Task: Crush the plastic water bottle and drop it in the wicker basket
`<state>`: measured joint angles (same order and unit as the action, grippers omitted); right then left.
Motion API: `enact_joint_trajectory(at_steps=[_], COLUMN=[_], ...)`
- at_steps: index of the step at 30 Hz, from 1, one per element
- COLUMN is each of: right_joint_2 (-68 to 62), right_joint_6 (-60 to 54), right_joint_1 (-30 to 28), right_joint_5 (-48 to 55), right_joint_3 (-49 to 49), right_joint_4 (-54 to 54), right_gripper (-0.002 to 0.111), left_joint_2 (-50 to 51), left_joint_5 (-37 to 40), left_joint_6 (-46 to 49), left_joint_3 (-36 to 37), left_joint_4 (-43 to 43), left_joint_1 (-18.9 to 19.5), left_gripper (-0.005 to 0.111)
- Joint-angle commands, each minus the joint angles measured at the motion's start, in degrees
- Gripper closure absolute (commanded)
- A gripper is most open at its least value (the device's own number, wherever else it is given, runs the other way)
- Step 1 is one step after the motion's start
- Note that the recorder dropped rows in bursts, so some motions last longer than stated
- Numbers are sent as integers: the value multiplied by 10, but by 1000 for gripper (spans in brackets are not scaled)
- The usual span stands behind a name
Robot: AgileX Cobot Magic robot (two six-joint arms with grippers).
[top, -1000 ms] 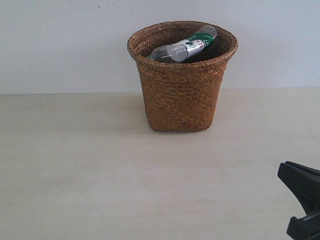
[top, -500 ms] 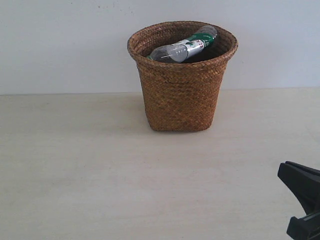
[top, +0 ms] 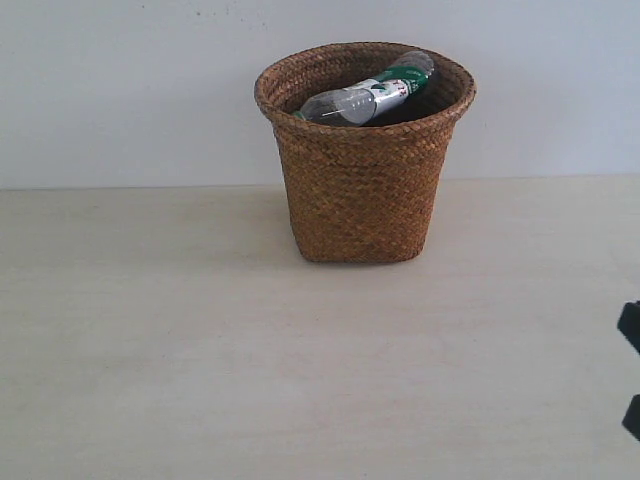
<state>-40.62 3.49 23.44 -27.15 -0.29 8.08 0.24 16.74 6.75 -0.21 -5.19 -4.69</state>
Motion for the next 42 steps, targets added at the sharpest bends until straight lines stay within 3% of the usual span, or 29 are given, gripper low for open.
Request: enact_joint_trajectory(at_steps=[1,6,17,42], right_joint_2=[74,259,389,406], right_joint_6=[-16,-10,-4,-64], right_joint_1=[-101,-219,-232,-229], right_joint_5=[105,277,454,486], right_joint_3=[3,3,3,3], right_joint_4=[-2,-69,-86,-29], right_gripper=[108,108,108,108], left_joint_2=[-2,-2,-2,-2], left_joint_5=[2,2,2,2], left_joint_6=[4,4,4,4], left_joint_3=[2,2,2,2], left_joint_4=[1,1,1,1], left_joint_1=[1,1,1,1], left_gripper=[103,103,103,103])
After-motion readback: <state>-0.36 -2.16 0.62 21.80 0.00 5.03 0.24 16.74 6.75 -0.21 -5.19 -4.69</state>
